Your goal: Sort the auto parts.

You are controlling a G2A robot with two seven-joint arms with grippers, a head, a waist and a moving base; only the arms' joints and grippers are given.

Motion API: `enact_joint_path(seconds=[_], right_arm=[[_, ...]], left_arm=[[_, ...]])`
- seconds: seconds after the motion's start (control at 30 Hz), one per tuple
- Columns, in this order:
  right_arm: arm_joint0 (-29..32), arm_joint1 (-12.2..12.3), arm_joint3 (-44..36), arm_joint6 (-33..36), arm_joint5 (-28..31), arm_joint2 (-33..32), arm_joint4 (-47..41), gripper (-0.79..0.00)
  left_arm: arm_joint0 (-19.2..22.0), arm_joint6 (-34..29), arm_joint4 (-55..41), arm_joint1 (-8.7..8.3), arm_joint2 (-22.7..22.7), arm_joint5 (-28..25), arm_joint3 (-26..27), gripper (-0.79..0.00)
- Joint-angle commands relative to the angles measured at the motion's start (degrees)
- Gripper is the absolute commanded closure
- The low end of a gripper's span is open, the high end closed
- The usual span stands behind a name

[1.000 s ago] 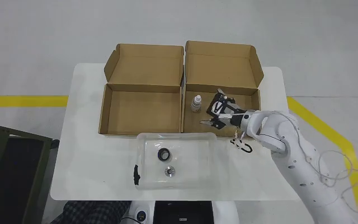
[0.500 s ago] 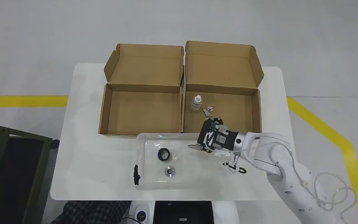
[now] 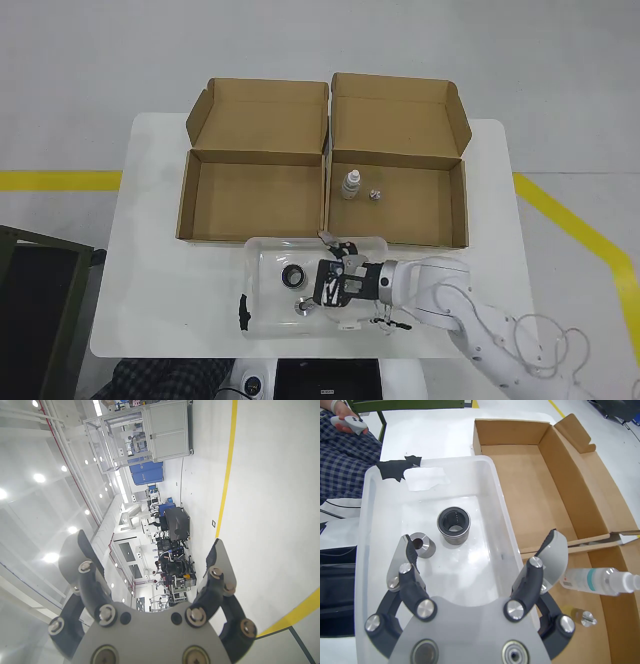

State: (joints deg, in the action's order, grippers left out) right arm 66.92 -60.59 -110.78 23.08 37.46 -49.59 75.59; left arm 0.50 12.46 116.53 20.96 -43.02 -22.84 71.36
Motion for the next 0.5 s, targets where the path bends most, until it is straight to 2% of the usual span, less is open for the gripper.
enact_joint_path(seconds=[0.0, 0.2, 0.47], right_arm=[[-0.58, -0.32, 0.58, -0.25, -0.15, 1.12, 0.49, -0.763], [-2.08, -1.46, 2.10, 0.04, -0.52, 5.16, 2.21, -0.680], [-4.18, -3.02, 4.93, 0.09, -1.96, 8.66, 2.51, -0.659]], left_arm=[[0.00, 0.00, 0.00, 0.00, 0.00, 0.00, 0.00, -0.785], [0.00, 0.00, 0.00, 0.00, 0.00, 0.00, 0.00, -0.785], [0.00, 0.00, 0.00, 0.00, 0.00, 0.00, 0.00, -0.785]])
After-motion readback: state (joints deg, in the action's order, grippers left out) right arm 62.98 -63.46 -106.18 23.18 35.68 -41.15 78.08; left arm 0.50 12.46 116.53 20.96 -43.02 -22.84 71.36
